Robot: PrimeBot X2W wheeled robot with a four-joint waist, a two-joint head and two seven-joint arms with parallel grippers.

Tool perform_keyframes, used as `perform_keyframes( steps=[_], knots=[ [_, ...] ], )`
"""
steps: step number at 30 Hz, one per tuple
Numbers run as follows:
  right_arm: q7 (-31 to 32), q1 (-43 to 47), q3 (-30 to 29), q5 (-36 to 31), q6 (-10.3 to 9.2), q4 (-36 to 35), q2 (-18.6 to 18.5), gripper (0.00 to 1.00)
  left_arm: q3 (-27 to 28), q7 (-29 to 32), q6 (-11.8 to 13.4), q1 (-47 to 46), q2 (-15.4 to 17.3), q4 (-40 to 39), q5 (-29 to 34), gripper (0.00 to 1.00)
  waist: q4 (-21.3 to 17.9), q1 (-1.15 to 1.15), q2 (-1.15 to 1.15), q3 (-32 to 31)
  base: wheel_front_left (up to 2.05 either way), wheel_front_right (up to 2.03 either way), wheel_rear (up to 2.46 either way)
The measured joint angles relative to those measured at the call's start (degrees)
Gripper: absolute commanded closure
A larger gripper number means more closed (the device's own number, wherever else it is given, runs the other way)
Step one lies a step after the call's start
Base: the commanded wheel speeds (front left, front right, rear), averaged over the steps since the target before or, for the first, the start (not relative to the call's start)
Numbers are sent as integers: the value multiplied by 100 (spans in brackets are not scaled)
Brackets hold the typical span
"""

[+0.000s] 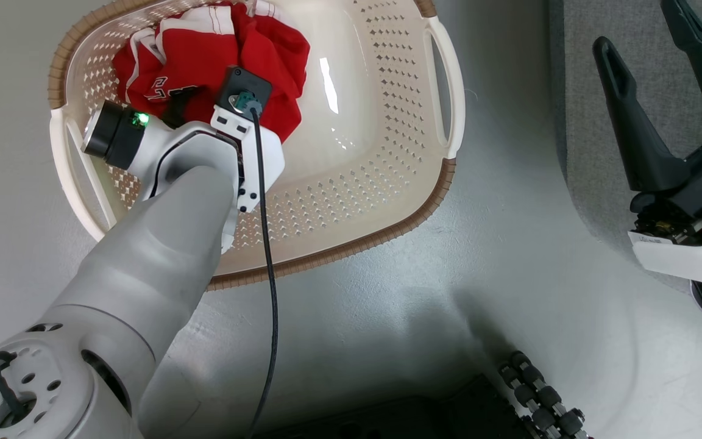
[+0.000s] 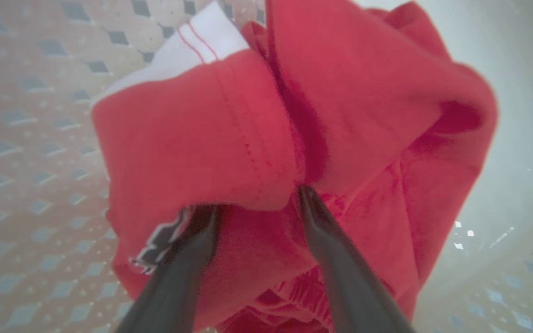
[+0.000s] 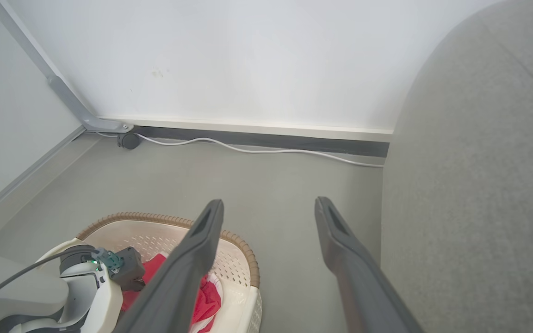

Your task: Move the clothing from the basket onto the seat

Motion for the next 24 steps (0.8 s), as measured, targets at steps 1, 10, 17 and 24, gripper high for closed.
perform_keyframes(
  steps=[1, 10, 17, 24],
  knots=[
    [0, -11, -1, 0, 0, 2, 7, 0, 0, -12, -1, 0, 0, 3, -35, 100, -1, 0, 0, -3, 0, 0, 0],
    [0, -42, -57, 58, -4, 298, 83, 0, 0, -677, -122, 274, 3, -107, -337, 100, 37, 0, 0, -444, 0, 0, 0],
    [1, 31, -97, 69, -12, 537, 71, 0, -2, -1082, -144, 630, 2, -357, -559, 100, 73, 0, 0, -1051, 0, 0, 0],
    [1, 307, 29, 71, -13, 811, 90, 0, 29, -1489, -104, 1109, -2, -726, -944, 100, 187, 0, 0, -1791, 0, 0, 0]
  ],
)
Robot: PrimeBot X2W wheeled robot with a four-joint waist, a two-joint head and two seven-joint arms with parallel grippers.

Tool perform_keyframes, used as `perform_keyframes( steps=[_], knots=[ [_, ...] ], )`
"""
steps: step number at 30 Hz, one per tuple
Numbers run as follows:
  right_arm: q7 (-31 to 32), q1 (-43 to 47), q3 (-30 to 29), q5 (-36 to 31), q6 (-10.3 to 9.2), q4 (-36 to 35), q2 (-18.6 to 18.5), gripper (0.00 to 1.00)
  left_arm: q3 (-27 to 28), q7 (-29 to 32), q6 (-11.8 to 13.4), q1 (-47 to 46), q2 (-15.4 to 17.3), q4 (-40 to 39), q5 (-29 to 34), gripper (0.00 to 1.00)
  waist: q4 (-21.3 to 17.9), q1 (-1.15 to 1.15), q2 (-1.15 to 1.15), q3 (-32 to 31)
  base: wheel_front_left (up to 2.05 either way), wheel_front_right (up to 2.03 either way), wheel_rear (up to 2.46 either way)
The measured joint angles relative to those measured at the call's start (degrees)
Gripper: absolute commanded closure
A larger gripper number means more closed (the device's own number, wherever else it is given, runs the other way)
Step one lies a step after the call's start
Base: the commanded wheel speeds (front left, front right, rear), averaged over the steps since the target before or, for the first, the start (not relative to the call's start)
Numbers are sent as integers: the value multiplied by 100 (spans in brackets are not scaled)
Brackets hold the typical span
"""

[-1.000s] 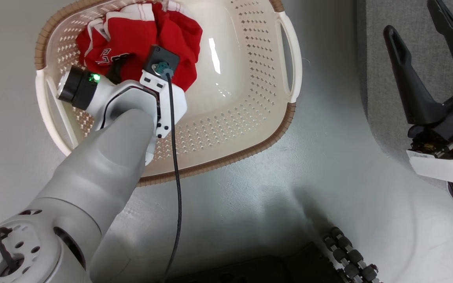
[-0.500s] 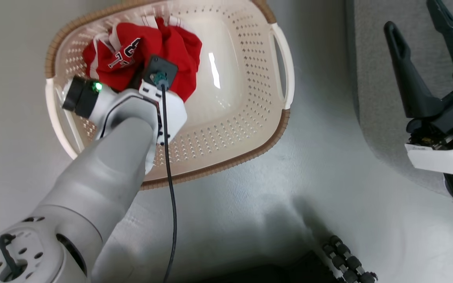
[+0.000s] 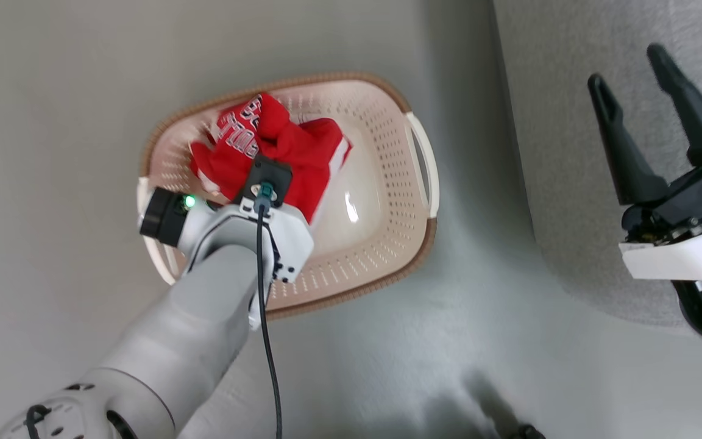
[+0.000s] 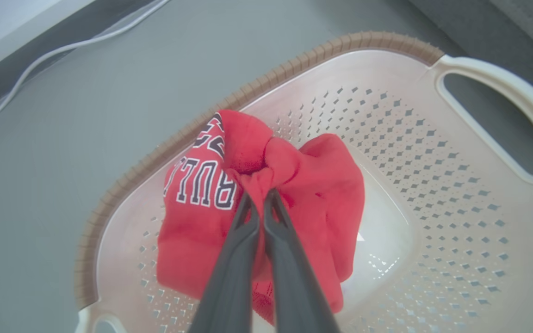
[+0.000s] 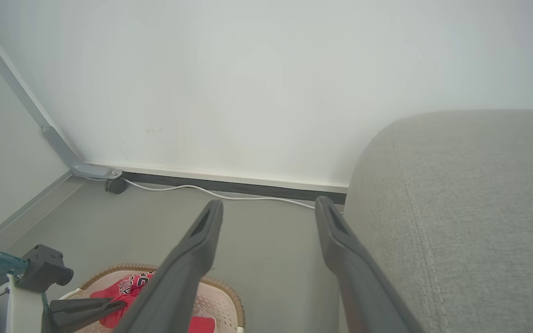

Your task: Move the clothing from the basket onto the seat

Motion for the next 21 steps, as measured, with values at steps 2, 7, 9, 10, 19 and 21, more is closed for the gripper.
perform_keyframes(
  steps=[2, 7, 9, 10, 19, 21],
  knots=[
    [0, 81, 20, 0, 1, 89, 5, 0, 5, -87, 20, 109, -1, -133, -125, 100, 53, 0, 0, -216, 0, 0, 0],
    [1, 327, 55, -1, 0, 296, 48, 0, 182, -164, 133, 365, -10, -476, -250, 100, 215, 0, 0, -743, 0, 0, 0],
    [1, 447, 55, -2, 0, 381, 81, 0, 363, -164, 226, 452, -3, -723, -180, 100, 293, 0, 0, -946, 0, 0, 0],
    [1, 447, 55, -2, 0, 381, 81, 0, 363, -164, 226, 452, -3, -723, -180, 100, 293, 0, 0, -946, 0, 0, 0],
    [1, 883, 183, -85, 1, 734, 207, 0, 1436, -165, 321, 1174, -23, -1768, 922, 100, 651, 0, 0, -1811, 0, 0, 0],
    [1, 959, 224, -110, 1, 825, 264, 0, 1675, -165, 313, 1358, -22, -1971, 1199, 100, 711, 0, 0, -2009, 0, 0, 0]
  ],
)
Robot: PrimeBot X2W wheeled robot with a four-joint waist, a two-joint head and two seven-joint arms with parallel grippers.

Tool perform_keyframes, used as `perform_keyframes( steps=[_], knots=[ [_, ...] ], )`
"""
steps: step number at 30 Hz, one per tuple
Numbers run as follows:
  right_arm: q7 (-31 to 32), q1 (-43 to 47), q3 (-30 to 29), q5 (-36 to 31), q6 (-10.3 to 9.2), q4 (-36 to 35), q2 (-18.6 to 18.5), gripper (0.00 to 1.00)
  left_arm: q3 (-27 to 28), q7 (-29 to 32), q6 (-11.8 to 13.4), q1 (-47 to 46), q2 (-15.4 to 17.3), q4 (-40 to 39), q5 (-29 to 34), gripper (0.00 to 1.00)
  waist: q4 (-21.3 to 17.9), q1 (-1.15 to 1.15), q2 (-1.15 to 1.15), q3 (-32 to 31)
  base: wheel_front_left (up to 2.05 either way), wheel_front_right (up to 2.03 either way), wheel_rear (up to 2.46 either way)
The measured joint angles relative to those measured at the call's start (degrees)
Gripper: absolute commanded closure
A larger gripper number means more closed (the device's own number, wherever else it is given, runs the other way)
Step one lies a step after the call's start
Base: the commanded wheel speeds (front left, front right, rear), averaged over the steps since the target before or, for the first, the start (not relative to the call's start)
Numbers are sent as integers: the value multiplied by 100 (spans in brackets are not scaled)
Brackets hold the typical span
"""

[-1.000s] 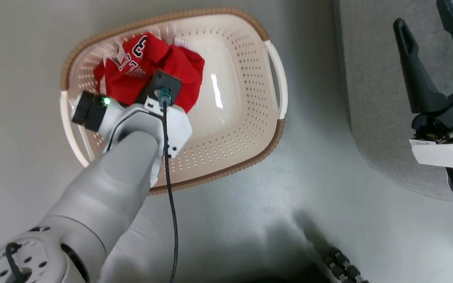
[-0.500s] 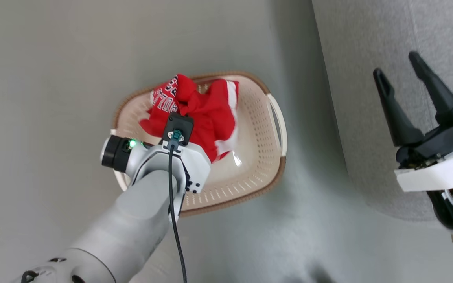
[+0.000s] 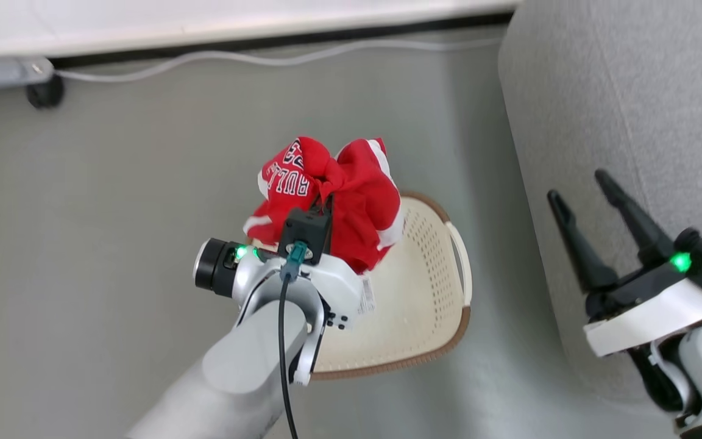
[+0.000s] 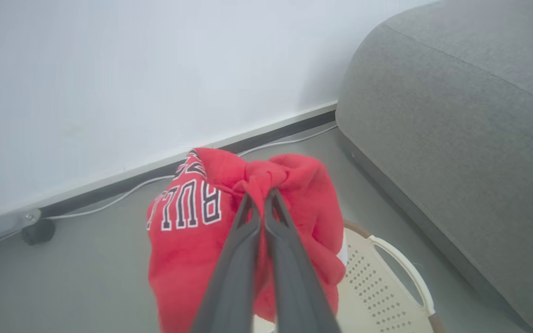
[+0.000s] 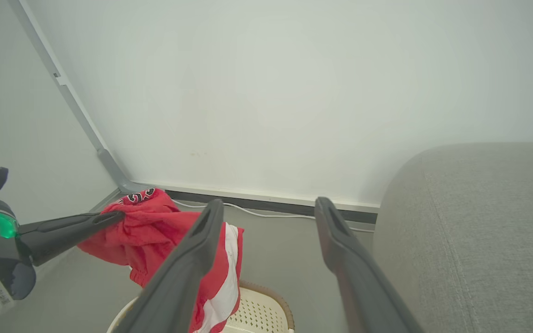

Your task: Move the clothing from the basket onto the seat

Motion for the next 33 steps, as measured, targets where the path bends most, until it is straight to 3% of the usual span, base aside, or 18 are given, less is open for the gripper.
perform_keyframes(
  steps=[5, 20, 33],
  knots=[
    [0, 180, 136, -43, -1, 226, 203, 0, 467, 0, -194, 402, 1, -467, 614, 100, 103, 0, 0, -492, 0, 0, 0],
    [1, 582, 229, -207, -1, 747, 665, 0, 1087, -1, -1374, 1062, 55, -1371, 1514, 100, 201, 0, 0, -1513, 0, 0, 0],
    [1, 807, 260, -335, -1, 907, 847, 0, 1354, -25, -1568, 1170, 69, -1917, 1780, 100, 203, 0, 0, -1783, 0, 0, 0]
  ],
)
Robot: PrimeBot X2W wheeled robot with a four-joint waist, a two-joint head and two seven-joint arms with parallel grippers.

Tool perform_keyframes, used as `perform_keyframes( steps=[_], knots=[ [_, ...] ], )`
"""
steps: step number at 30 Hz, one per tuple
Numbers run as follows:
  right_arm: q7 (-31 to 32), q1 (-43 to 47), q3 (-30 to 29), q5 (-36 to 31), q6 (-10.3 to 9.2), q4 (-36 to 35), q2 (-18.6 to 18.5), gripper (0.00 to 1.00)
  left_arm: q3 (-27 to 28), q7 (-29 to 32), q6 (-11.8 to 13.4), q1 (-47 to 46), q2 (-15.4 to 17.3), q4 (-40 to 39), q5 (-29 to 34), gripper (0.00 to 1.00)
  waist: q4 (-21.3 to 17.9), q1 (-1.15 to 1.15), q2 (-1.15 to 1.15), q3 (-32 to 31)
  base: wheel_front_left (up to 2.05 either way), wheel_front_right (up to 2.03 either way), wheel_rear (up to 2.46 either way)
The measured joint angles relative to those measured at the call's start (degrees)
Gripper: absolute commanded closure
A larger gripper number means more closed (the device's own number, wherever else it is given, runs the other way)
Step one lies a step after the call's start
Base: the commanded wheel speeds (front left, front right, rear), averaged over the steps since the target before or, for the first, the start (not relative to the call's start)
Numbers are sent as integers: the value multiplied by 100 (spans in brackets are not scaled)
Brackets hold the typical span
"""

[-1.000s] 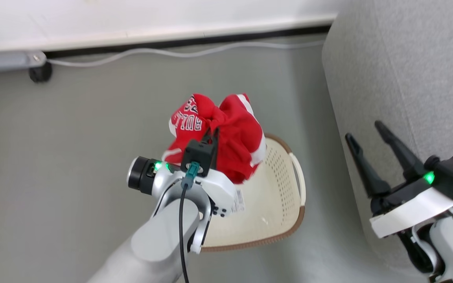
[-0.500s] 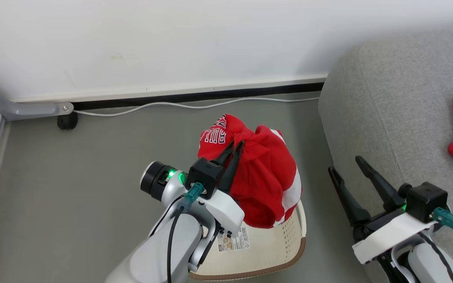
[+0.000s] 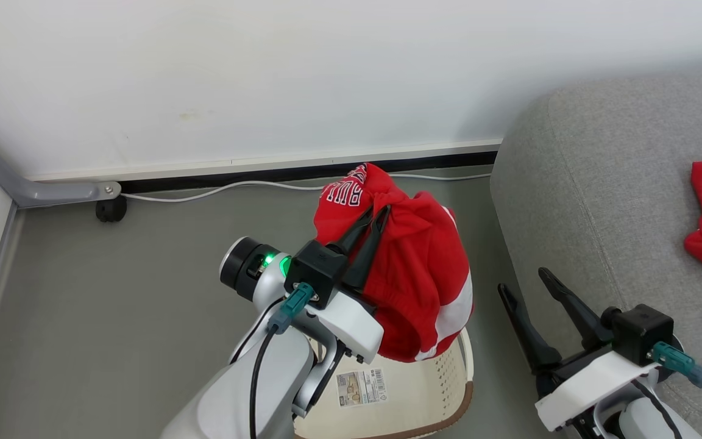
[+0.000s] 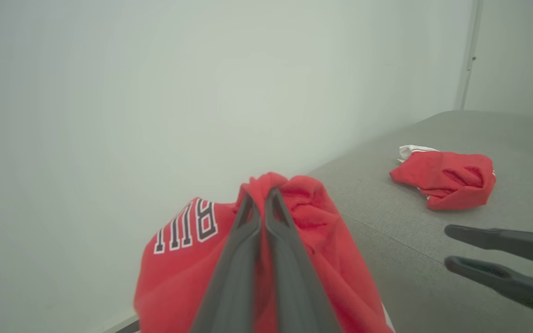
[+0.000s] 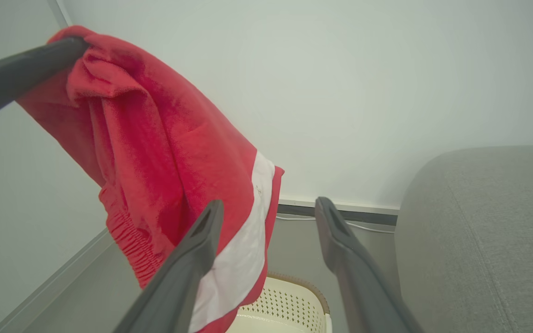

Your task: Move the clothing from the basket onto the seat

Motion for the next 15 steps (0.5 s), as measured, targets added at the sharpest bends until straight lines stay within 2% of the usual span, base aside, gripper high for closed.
perform_keyframes(
  steps=[6, 15],
  knots=[
    [1, -23, 166, -19, 0, -100, 7, 0, 36, 0, -3, 1, -5, -69, 27, 100, -19, 0, 0, 29, 0, 0, 0],
    [2, -758, 642, -298, 0, -1056, -63, 0, 26, 0, -53, -2, -37, -115, 70, 100, 11, 0, 0, 111, 0, 0, 0]
  ],
)
